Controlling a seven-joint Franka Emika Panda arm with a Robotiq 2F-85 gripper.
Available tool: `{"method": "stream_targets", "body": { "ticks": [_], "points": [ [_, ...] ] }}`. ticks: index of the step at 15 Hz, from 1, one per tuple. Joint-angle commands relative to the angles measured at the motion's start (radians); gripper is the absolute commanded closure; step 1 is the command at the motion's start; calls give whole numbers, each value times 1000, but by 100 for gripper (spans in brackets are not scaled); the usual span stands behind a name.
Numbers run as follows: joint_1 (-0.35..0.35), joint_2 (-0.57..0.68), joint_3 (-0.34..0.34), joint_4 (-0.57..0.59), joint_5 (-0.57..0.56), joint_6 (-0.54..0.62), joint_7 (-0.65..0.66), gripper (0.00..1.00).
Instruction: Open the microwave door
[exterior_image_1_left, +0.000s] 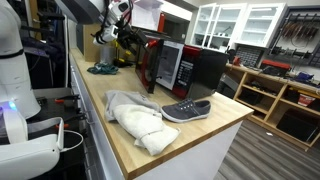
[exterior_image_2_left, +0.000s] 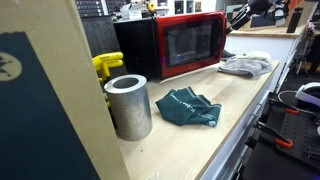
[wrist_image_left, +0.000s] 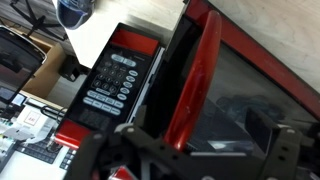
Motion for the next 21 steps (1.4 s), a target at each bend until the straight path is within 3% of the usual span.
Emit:
{"method": "stream_targets", "body": {
  "ticks": [1, 8, 9, 12, 13, 18, 21],
  "points": [
    [20, 2, -32, 62, 56, 73, 6, 0],
    [22, 66, -9, 148, 270, 85, 20, 0],
    [-30, 86, 27, 126, 442, 95, -120, 0],
    [-58, 125, 86, 115, 708, 76, -250, 0],
    [4, 140, 67, 154, 656, 42, -146, 0],
    [-16, 162, 31, 168, 684, 85, -124, 0],
    [-54, 147, -34, 152, 635, 144, -115, 0]
  ]
}}
